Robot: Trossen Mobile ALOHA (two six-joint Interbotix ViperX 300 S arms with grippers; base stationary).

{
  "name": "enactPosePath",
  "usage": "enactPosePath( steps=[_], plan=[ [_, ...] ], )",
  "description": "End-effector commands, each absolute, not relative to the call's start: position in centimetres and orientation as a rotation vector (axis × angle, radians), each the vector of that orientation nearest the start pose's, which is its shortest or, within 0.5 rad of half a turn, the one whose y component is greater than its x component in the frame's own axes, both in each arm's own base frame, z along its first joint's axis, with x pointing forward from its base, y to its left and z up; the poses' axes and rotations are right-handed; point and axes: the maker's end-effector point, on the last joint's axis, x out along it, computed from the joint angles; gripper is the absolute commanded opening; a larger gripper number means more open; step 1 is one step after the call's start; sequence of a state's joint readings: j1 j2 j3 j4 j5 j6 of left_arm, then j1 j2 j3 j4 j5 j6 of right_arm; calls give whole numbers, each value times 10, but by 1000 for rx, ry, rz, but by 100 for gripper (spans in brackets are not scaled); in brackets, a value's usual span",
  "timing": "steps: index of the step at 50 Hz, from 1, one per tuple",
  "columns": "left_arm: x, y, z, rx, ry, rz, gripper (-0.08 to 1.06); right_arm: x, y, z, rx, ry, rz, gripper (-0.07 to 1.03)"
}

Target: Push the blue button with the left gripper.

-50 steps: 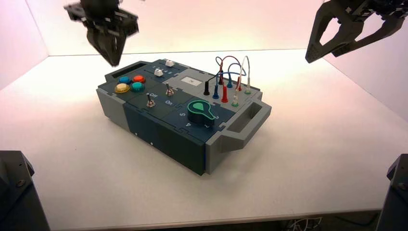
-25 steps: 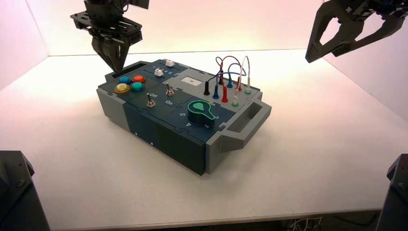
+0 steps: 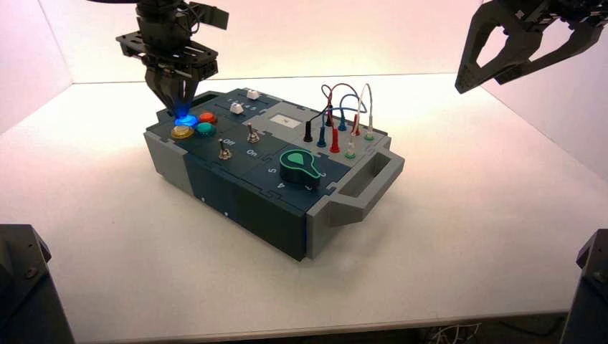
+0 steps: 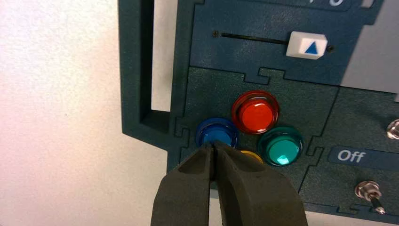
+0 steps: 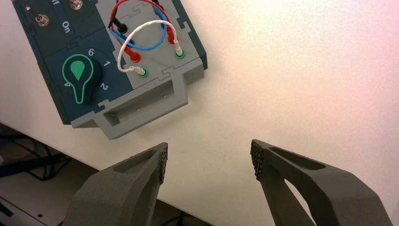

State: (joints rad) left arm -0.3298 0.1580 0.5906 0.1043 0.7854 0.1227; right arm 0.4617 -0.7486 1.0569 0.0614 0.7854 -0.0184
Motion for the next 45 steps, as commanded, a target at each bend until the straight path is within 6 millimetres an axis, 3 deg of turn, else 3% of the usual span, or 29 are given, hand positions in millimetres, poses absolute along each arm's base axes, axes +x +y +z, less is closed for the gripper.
enactPosePath(
  steps=[1, 26, 34, 45],
  plan=[
    [325, -97, 35, 464, 1474, -355, -3, 185, 102, 145, -200, 1064, 446, 91],
    [324, -97, 36, 461, 1478, -354, -3, 185, 102, 145, -200, 1063, 446, 91],
    [327, -98, 49, 453, 1437, -353, -3, 185, 102, 146, -200, 1063, 446, 91],
    [332, -99, 84, 434, 1334, -346, -3, 185, 102, 146, -199, 1061, 445, 91]
  ],
)
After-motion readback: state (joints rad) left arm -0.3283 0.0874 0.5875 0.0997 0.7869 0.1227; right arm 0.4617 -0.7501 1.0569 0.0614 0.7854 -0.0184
